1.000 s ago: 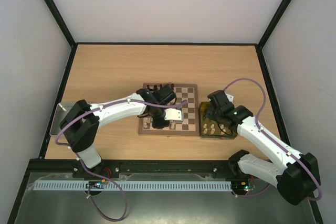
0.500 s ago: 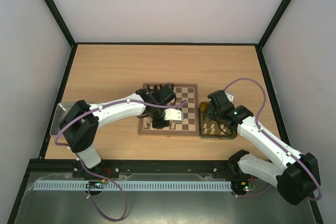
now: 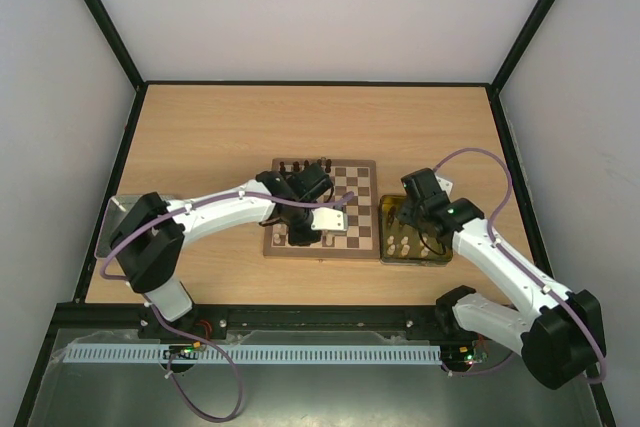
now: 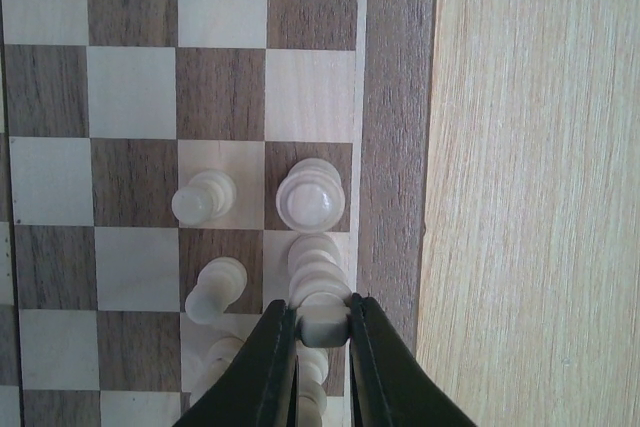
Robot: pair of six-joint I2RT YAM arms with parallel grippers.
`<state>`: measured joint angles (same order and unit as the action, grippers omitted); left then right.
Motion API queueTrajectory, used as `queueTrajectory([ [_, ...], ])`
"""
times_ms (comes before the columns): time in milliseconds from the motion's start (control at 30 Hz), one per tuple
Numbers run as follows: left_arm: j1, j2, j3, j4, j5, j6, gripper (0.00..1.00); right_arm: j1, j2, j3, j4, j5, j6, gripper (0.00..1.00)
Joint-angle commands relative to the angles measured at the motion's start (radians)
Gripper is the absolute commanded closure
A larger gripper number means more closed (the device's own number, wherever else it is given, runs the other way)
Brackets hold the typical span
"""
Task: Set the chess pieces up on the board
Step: Adjust the chess piece on the chessboard.
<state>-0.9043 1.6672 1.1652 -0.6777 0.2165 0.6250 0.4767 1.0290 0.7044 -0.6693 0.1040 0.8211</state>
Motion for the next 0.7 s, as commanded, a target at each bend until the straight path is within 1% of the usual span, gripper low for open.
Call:
queueTrajectory([
  [0,0.007,-0.023,-0.029,-0.030,-0.013,0.008,0.88,-0.012,0.009,0.019,-0.015,0.014,-0.012,0.64],
  [333,0.016,-0.034,-0.035,-0.023,-0.005,0.005,0.89,-0.033,0.038,0.019,-0.019,0.021,-0.008,0.64],
  [533,0.016,-0.034,-0.040,-0.021,-0.003,0.003,0.89,-0.102,0.044,0.017,-0.014,-0.017,-0.031,0.65],
  [667,0.016,-0.032,-0.041,-0.021,-0.002,0.005,0.90,-0.126,0.054,0.016,-0.008,-0.037,-0.040,0.65],
])
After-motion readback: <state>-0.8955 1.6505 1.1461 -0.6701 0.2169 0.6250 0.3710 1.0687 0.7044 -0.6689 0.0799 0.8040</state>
